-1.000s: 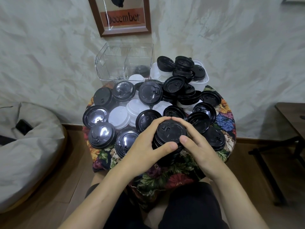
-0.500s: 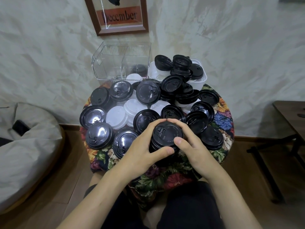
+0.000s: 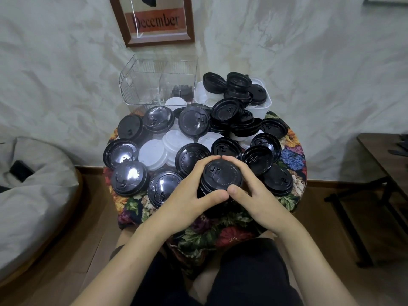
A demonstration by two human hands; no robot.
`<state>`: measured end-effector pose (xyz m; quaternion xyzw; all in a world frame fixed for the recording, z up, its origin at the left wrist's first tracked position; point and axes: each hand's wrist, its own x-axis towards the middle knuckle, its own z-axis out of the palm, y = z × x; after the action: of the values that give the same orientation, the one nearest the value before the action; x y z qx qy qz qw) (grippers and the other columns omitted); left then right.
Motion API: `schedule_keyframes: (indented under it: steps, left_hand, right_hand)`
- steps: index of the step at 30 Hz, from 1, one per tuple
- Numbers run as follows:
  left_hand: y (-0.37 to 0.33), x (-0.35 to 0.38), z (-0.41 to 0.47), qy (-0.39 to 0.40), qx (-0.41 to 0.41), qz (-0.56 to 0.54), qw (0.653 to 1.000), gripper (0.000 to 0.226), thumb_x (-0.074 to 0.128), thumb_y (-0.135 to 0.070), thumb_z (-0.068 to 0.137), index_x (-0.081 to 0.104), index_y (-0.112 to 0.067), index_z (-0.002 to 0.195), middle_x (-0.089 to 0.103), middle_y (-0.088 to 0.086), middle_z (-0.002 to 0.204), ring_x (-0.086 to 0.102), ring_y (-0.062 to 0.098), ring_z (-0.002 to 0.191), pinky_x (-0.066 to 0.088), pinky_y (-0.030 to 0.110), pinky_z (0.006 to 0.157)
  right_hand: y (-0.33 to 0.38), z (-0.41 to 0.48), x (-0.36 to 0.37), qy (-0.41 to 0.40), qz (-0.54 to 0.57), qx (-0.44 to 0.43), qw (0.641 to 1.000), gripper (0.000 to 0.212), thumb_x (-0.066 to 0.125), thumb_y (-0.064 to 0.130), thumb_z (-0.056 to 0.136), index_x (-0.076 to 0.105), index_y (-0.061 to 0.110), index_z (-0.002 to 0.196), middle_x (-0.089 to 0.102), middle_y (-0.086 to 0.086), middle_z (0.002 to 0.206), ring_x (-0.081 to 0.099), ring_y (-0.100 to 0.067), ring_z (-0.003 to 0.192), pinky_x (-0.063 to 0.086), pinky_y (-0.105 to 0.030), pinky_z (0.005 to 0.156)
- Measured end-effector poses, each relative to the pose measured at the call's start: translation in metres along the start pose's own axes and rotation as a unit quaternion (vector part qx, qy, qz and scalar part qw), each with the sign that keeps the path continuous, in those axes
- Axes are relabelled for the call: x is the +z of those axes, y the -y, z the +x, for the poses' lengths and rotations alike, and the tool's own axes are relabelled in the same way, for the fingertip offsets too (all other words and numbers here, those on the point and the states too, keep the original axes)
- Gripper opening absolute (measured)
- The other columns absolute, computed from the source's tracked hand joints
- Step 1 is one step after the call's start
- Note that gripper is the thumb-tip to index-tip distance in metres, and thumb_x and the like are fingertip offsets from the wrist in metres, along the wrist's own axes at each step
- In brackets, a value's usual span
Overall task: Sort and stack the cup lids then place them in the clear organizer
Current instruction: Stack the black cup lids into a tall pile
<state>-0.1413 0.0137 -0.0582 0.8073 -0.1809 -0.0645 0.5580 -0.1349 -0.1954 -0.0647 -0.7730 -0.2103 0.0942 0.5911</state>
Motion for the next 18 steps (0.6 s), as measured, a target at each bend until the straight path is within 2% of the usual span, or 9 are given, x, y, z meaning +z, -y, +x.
schedule_keyframes:
  steps: [3, 7, 10, 13, 16, 18]
  left_hand:
    - [0.0006, -0.0005, -0.0013, 0.009, -0.007, -0.025, 1.000, 0.072, 0.067, -0.058, 0.088, 0.035, -0.047, 0.151, 0.055, -0.028, 0.142, 0.052, 0.000, 0.135, 0.039, 0.030, 0.113]
    - [0.0049, -0.0003, -0.0011, 0.012, -0.013, -0.050, 0.999, 0.070, 0.067, -0.053, 0.090, 0.035, -0.045, 0.151, 0.057, -0.024, 0.141, 0.052, 0.002, 0.135, 0.039, 0.025, 0.110]
    - [0.0085, 0.0006, -0.0005, 0.010, -0.008, -0.058, 0.998, 0.070, 0.067, -0.052, 0.090, 0.035, -0.043, 0.150, 0.057, -0.023, 0.142, 0.052, 0.003, 0.136, 0.040, 0.020, 0.108]
    - [0.0096, -0.0003, -0.0004, 0.015, -0.009, -0.056, 0.998, 0.070, 0.068, -0.053, 0.090, 0.034, -0.044, 0.151, 0.057, -0.024, 0.142, 0.052, 0.003, 0.136, 0.039, 0.020, 0.109]
    - [0.0084, -0.0014, -0.0016, 0.014, -0.018, -0.044, 0.999, 0.072, 0.067, -0.057, 0.089, 0.033, -0.045, 0.151, 0.057, -0.025, 0.141, 0.052, 0.002, 0.135, 0.039, 0.027, 0.111]
    - [0.0060, -0.0017, -0.0036, 0.001, -0.021, -0.009, 1.000, 0.076, 0.065, -0.067, 0.086, 0.032, -0.049, 0.151, 0.059, -0.028, 0.138, 0.054, -0.002, 0.132, 0.041, 0.027, 0.109]
  right_hand:
    - [0.0017, 0.0003, 0.0016, -0.007, -0.011, -0.006, 1.000, 0.069, 0.059, 0.062, 0.094, 0.038, 0.037, 0.155, 0.049, 0.032, 0.148, 0.045, 0.003, 0.142, 0.037, -0.015, 0.111]
    - [0.0054, 0.0035, 0.0013, -0.005, -0.010, 0.006, 1.000, 0.058, 0.060, 0.041, 0.097, 0.042, 0.036, 0.152, 0.054, 0.031, 0.143, 0.049, 0.004, 0.137, 0.040, -0.015, 0.109]
    - [0.0057, 0.0066, -0.0022, 0.003, -0.020, 0.012, 1.000, 0.059, 0.061, 0.041, 0.096, 0.042, 0.037, 0.151, 0.055, 0.028, 0.143, 0.051, 0.001, 0.137, 0.042, -0.023, 0.113]
    - [0.0057, 0.0077, -0.0046, 0.014, -0.034, 0.012, 0.999, 0.062, 0.062, 0.042, 0.095, 0.041, 0.037, 0.153, 0.053, 0.027, 0.145, 0.049, 0.001, 0.138, 0.041, -0.025, 0.115]
    - [0.0065, 0.0076, -0.0035, 0.007, -0.032, 0.009, 0.999, 0.061, 0.061, 0.042, 0.096, 0.042, 0.036, 0.153, 0.054, 0.024, 0.146, 0.050, 0.000, 0.138, 0.040, -0.022, 0.114]
    - [0.0072, 0.0078, -0.0037, 0.005, -0.031, 0.009, 0.999, 0.060, 0.062, 0.041, 0.097, 0.043, 0.035, 0.153, 0.055, 0.024, 0.145, 0.051, 0.000, 0.137, 0.040, -0.018, 0.111]
